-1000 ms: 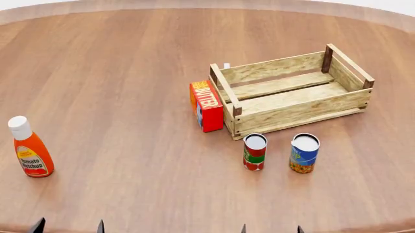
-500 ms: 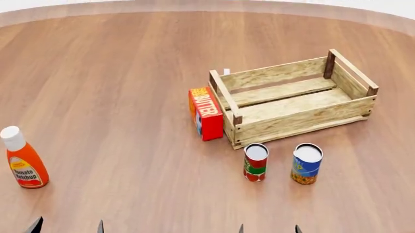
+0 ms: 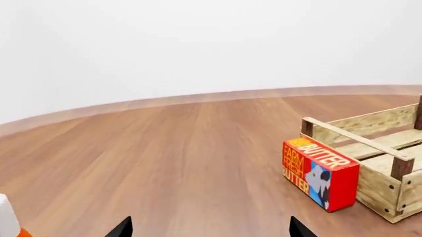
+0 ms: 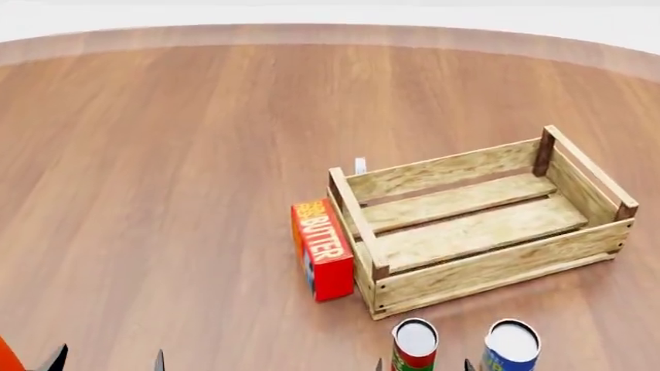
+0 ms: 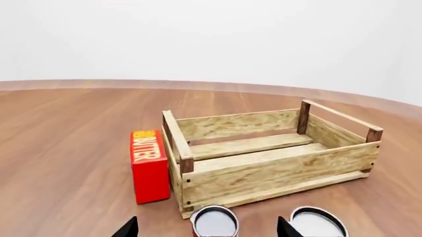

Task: Pick up the tomato sauce, and put it in the wooden tray.

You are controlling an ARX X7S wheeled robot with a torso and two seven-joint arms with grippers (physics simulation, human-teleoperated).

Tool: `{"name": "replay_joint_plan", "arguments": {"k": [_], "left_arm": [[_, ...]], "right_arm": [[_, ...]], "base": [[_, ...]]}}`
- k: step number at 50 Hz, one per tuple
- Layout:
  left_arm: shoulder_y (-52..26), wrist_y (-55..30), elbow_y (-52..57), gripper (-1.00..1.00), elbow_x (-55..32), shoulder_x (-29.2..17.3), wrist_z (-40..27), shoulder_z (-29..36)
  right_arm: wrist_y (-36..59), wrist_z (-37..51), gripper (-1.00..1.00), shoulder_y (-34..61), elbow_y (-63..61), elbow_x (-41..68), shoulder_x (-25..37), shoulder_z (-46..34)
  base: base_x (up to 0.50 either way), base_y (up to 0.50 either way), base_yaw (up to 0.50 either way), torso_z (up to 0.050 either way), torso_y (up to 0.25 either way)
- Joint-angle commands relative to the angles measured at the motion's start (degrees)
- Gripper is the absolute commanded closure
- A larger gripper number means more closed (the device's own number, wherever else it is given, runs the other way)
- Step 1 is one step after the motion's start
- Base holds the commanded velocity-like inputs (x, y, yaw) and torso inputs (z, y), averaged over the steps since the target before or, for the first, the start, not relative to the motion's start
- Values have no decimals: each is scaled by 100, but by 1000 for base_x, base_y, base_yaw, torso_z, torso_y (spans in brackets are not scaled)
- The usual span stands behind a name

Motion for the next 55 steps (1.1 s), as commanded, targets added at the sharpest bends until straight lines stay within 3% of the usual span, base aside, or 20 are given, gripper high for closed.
{"name": "replay_joint_plan", "arguments": {"k": [1,32,55], "left_arm": [[-2,-117,36,-100,-171,31,116,-77],[-22,-80,18,-100,-314,-121,-71,109],[-72,-53,-39,-100,-412,-205,-174,213]], "right_arm": [[0,-31,-100,-25,-41,15,-22,29],[-76,135,-100,-39,-52,147,123,-193],[30,480,-100,-107,-208,-82,184,-398]], "base": [[488,0,0,0,0],[478,0,0,0,0],[0,0,0,0,0]]}}
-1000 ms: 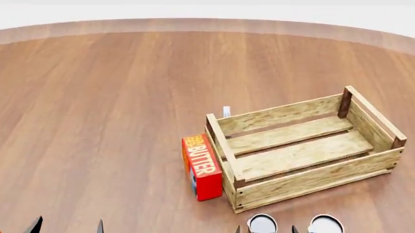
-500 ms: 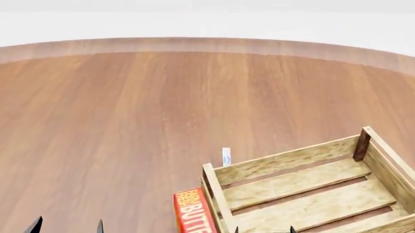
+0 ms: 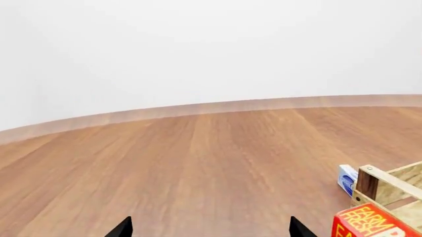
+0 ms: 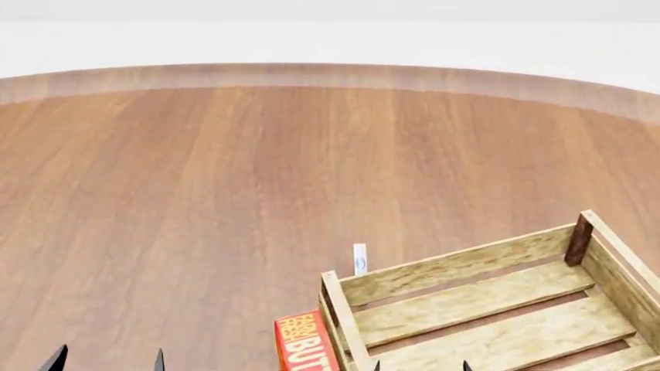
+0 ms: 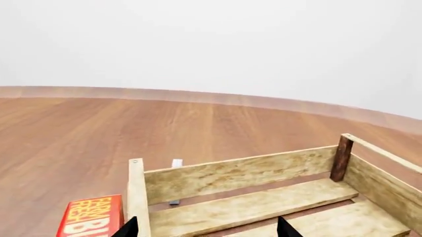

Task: Pick up the tomato sauce, and put it in the wooden tray.

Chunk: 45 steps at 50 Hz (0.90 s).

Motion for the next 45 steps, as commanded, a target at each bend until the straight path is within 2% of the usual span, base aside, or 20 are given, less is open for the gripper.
{"name": "replay_joint_plan", "arguments": {"k": [1,16,24,45], "left_arm": [[-7,-118,29,-100,-144,62,154,-114],[4,-151,92,-100,-178,8,74,-47],[-12,-138,71,-100,-207,-19,48,-20],[-38,-126,41,-100,-251,-82,-25,55]], "right_arm": [[161,71,-100,-164,-324,-219,-63,-39],[292,451,-100,-1154,-1347,-994,49,-707],[-338,777,-100,-1488,-900,-866,-1,-617],[-1406,1470,-100,-2829,-1292,-1106,46,-763]], "base": [[0,0,0,0,0],[0,0,0,0,0],[0,0,0,0,0],[0,0,0,0,0]]}}
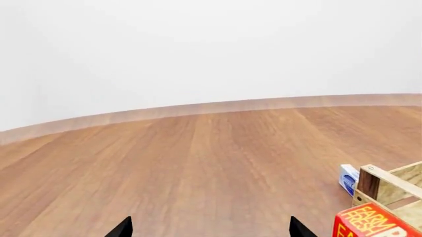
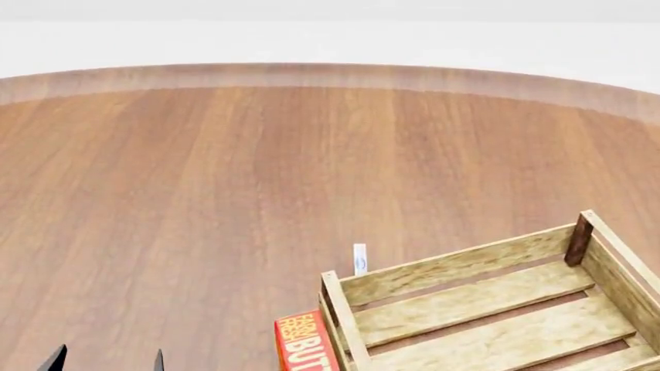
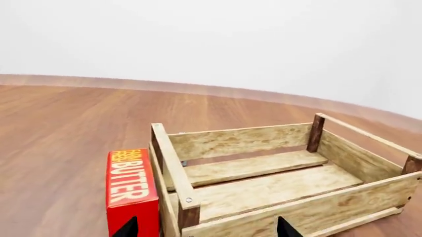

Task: Pick up the tomato sauce, and put it in the wooden tray.

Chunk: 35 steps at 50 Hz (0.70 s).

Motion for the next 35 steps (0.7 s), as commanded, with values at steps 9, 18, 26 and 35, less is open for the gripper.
{"name": "replay_joint_plan", "arguments": {"k": [9,18,26,35], "left_arm": [[-23,-105,5,-100,-131,53,136,-94],[3,-133,69,-100,-151,27,94,-61],[-7,-100,30,-100,-168,9,72,-36],[-2,-86,28,-100,-196,-13,45,-13]], "right_arm": [[-1027,345,-100,-846,209,-307,-3,-119],[-1272,365,-100,-727,767,-79,-6,-145],[-1311,411,-100,-696,915,-79,3,-190],[-1344,428,-100,-645,1113,-26,9,-251]], "base": [[0,0,0,0,0],[0,0,0,0,0],[0,0,0,0,0],[0,0,0,0,0]]}}
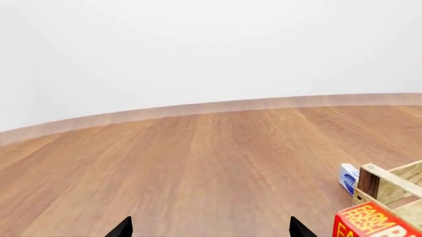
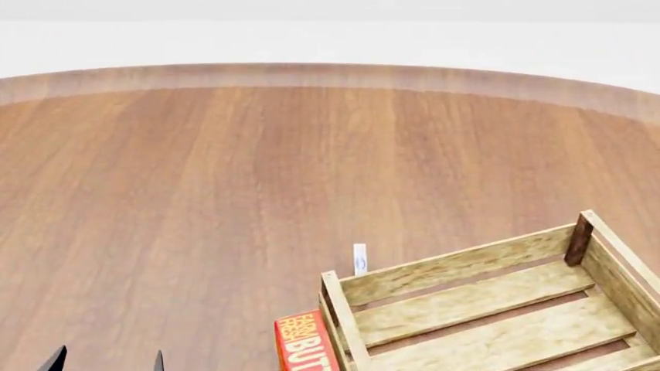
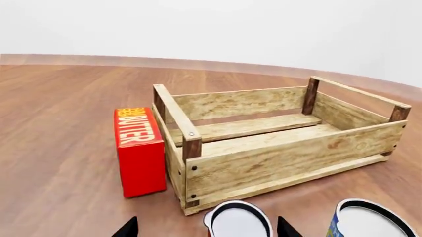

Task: Pick up the tomato sauce, and put it in the wooden tray.

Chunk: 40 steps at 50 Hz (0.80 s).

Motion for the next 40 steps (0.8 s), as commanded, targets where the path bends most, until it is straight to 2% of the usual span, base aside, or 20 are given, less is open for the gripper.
{"name": "replay_joint_plan", "arguments": {"k": [1,18,40], "left_arm": [[0,-108,26,-100,-132,74,173,-135],[-6,-129,55,-100,-172,33,119,-83],[-9,-115,57,-100,-203,-20,54,-18]], "right_arm": [[-94,-64,-100,10,193,1,-81,67],[-249,24,-100,317,794,306,-97,171],[283,-116,-100,899,1228,568,-118,124]], "base": [[0,0,0,0,0],[0,0,0,0,0],[0,0,0,0,0]]}}
